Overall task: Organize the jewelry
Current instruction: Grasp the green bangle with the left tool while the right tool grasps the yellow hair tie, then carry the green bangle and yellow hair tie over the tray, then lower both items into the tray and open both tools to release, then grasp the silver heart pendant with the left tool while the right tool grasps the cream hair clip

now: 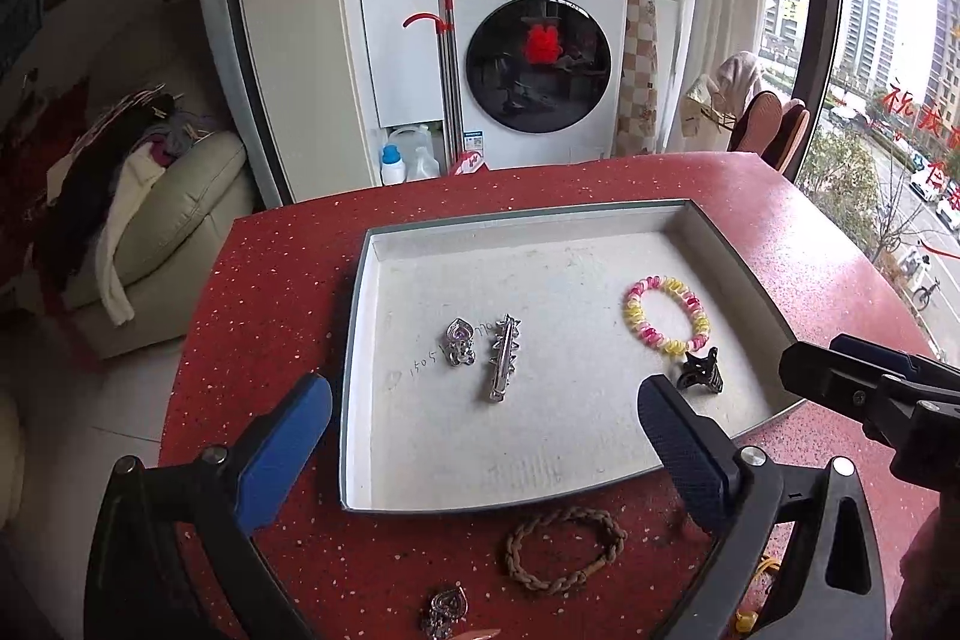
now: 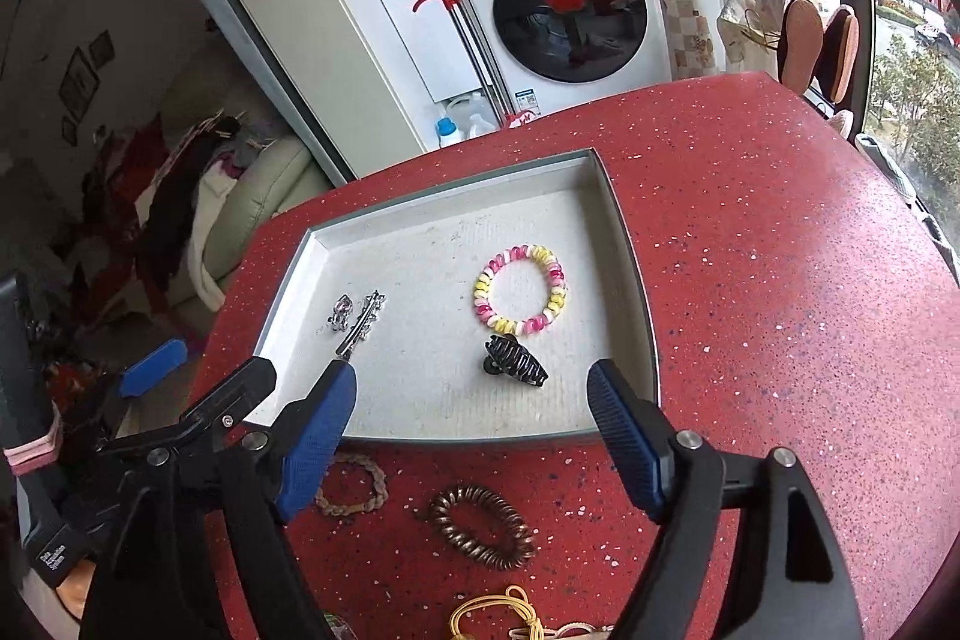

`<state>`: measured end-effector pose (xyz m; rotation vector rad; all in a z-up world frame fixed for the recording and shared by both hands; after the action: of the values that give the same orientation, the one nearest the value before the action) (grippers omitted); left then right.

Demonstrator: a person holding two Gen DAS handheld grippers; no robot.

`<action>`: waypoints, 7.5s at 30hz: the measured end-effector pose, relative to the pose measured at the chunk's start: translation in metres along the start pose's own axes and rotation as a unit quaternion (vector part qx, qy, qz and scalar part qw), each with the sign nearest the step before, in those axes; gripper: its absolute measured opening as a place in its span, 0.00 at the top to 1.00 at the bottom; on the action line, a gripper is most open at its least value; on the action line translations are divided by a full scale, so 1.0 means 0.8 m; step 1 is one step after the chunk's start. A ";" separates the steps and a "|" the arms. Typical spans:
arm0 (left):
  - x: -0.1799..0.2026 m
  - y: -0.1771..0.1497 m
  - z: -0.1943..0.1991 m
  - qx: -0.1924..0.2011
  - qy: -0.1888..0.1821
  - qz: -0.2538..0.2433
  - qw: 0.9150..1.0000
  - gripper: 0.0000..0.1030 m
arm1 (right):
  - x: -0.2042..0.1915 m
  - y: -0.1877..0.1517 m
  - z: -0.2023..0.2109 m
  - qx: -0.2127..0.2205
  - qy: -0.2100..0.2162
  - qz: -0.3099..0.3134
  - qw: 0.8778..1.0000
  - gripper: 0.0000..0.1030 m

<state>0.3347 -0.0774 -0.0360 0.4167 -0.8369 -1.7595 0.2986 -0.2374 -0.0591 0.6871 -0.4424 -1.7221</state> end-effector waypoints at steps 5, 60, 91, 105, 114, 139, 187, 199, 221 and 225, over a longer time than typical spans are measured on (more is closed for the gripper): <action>-0.007 -0.017 0.029 0.004 -0.008 0.012 1.000 0.00 | -0.008 -0.014 0.028 0.020 0.007 0.014 1.000 0.00; 0.016 -0.223 0.069 -0.109 -0.016 0.060 0.992 0.00 | 0.029 -0.158 0.041 -0.052 -0.084 0.121 0.988 0.23; 0.051 -0.224 0.064 -0.117 -0.073 0.024 0.990 0.75 | 0.009 -0.144 0.026 -0.058 -0.065 0.170 0.982 0.94; 0.031 -0.187 0.096 -0.079 -0.090 0.050 0.992 0.75 | 0.006 -0.104 0.065 -0.028 -0.020 0.112 0.993 0.94; 0.023 -0.145 0.101 -0.062 -0.095 0.050 0.992 0.75 | -0.009 -0.074 0.070 -0.016 -0.001 0.106 0.994 0.94; -0.061 0.029 -0.036 -0.040 -0.040 0.070 0.996 0.75 | -0.022 0.075 -0.067 -0.020 0.013 0.025 0.999 0.94; -0.049 -0.013 -0.055 -0.057 0.007 0.022 0.998 0.74 | 0.003 0.025 -0.045 -0.012 0.004 -0.006 1.000 0.38; -0.049 -0.032 -0.005 -0.041 -0.015 0.036 0.998 0.74 | -0.007 -0.018 -0.004 -0.014 0.014 0.003 1.000 0.20; -0.063 -0.128 0.005 -0.049 0.019 0.042 0.998 0.00 | 0.001 -0.101 0.030 -0.030 -0.011 0.044 0.999 0.16; -0.061 -0.147 0.005 -0.067 0.008 0.046 0.997 0.00 | 0.006 -0.122 0.026 -0.051 -0.022 0.059 0.997 0.16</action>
<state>0.2687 -0.0114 -0.1230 0.2989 -0.7120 -1.7134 0.2122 -0.2184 -0.1049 0.5396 -0.4134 -1.6385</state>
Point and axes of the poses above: each gripper's, at about its wrist camera, not at the fingertips, and z roughly against the way its jaws point, x to its right, y to its top, the point moved 10 cm from there along -z, roughly the way its jaws point, and after that the axes turned 11 degrees about -y, right-handed, at the moved point
